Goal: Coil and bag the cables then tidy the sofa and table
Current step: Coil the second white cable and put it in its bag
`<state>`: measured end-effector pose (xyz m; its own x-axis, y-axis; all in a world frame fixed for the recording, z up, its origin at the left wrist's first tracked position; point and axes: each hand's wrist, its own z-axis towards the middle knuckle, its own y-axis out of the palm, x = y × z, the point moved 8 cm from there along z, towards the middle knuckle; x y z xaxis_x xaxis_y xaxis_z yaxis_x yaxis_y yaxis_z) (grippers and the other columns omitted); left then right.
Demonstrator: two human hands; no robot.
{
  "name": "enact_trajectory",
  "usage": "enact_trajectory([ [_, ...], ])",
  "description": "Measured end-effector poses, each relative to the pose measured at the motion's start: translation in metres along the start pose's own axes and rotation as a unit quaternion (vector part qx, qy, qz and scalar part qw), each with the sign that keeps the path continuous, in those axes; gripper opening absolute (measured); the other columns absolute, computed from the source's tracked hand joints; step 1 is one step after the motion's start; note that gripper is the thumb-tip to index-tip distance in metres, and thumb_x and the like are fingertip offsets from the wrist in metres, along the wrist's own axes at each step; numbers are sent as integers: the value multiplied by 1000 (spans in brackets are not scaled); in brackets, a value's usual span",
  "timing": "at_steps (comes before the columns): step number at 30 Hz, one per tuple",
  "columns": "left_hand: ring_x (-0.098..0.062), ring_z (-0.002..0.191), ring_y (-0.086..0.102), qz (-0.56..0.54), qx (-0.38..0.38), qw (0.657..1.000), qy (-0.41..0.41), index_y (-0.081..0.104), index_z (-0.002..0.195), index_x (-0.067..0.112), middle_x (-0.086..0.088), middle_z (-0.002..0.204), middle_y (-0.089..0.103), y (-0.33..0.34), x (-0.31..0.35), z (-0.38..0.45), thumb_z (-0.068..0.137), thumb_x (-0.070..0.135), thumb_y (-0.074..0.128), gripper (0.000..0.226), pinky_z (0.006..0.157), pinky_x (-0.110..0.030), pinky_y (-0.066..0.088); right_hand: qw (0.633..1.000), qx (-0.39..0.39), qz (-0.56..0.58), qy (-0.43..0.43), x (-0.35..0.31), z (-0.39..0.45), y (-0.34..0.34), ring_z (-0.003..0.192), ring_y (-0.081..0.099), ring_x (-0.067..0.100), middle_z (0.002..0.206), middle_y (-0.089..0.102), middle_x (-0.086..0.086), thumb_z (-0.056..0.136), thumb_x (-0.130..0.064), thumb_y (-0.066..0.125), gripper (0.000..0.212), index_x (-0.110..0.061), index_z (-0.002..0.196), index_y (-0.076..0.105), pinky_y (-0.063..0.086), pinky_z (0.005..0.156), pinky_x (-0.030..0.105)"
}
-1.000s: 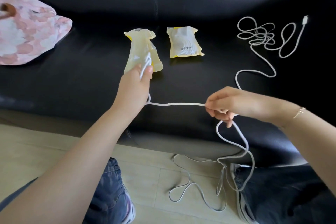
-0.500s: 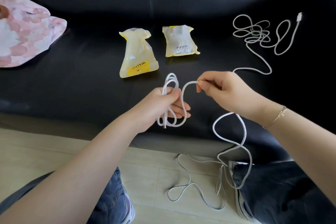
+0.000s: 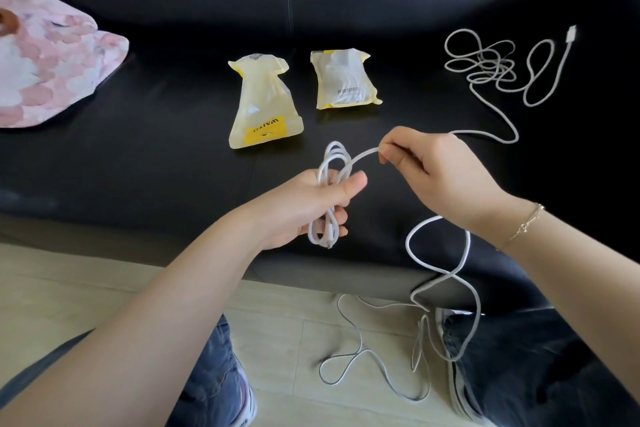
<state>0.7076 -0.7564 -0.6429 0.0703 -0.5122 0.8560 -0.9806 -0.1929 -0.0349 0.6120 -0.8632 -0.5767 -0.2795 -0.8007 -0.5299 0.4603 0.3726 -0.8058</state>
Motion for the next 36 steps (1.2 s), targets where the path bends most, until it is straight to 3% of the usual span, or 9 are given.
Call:
enact_trajectory([
  [6, -9, 46, 33, -43, 84, 994, -46, 55, 78, 14, 4, 55, 38, -17, -11, 5, 97, 35, 58, 29, 44, -20, 33, 999, -20, 37, -33, -15, -2, 4, 52, 41, 13, 54, 43, -7, 100, -32, 50, 21, -18, 88, 60, 31, 51, 19],
  [11, -4, 38, 30, -312, 148, 937, -48, 50, 74, 15, 7, 52, 33, -42, -12, 4, 101, 33, 52, 32, 36, -15, 29, 962, -161, 129, 177, 24, -3, 23, 40, 44, 13, 49, 45, -3, 95, -46, 53, 43, -12, 70, 59, 41, 48, 22],
  [13, -3, 36, 30, -363, 192, 911, -50, 52, 77, 13, 8, 50, 33, -58, -15, 1, 101, 32, 52, 30, 35, -14, 29, 950, -180, 161, 201, 28, -5, 23, 44, 44, 16, 51, 43, -2, 96, -42, 53, 39, -13, 70, 60, 45, 51, 27],
  [17, -4, 39, 28, -374, 185, 908, -40, 64, 101, 6, 8, 52, 32, -53, -16, 0, 99, 30, 56, 25, 37, -15, 30, 958, -131, 159, 200, 26, -3, 17, 44, 38, 14, 56, 41, 4, 97, -32, 52, 30, -19, 73, 62, 39, 45, 24],
  [20, -6, 44, 26, -291, 133, 947, -31, 62, 86, 13, 5, 57, 26, -33, -14, 3, 94, 21, 65, 12, 43, -18, 32, 966, -96, 136, 198, 24, -3, 20, 37, 32, 6, 41, 37, -10, 97, -29, 53, 31, -19, 70, 62, 29, 41, 15],
  [22, -7, 46, 26, -269, 113, 956, -26, 69, 92, 15, 4, 57, 26, -24, -12, 4, 90, 17, 69, 3, 46, -19, 32, 966, -120, 125, 190, 18, -4, 28, 35, 33, 6, 37, 37, -12, 97, -28, 54, 31, -18, 69, 64, 25, 39, 12],
  [26, -6, 46, 26, -294, 87, 952, -8, 66, 123, 8, 6, 53, 28, -16, -6, 4, 88, 21, 69, 37, 50, -19, 28, 958, -185, 143, 165, 1, -9, 48, 38, 30, 7, 40, 39, -11, 97, -27, 54, 32, -21, 67, 63, 26, 40, 13],
  [31, -6, 46, 30, -274, 100, 956, 10, 73, 99, 13, 6, 53, 31, -15, 1, 1, 92, 28, 65, 19, 52, -18, 34, 954, -205, 151, 160, -6, -10, 53, 40, 29, 7, 52, 41, -5, 98, -29, 53, 33, -21, 67, 63, 25, 40, 14],
  [36, -7, 53, 50, -311, 131, 941, -19, 66, 78, 15, 3, 63, 50, -25, -5, 4, 95, 38, 59, 29, 59, -22, 48, 933, -218, 211, 193, -5, -12, 58, 42, 31, 9, 48, 39, -9, 98, -34, 52, 36, -19, 67, 62, 29, 40, 16],
])
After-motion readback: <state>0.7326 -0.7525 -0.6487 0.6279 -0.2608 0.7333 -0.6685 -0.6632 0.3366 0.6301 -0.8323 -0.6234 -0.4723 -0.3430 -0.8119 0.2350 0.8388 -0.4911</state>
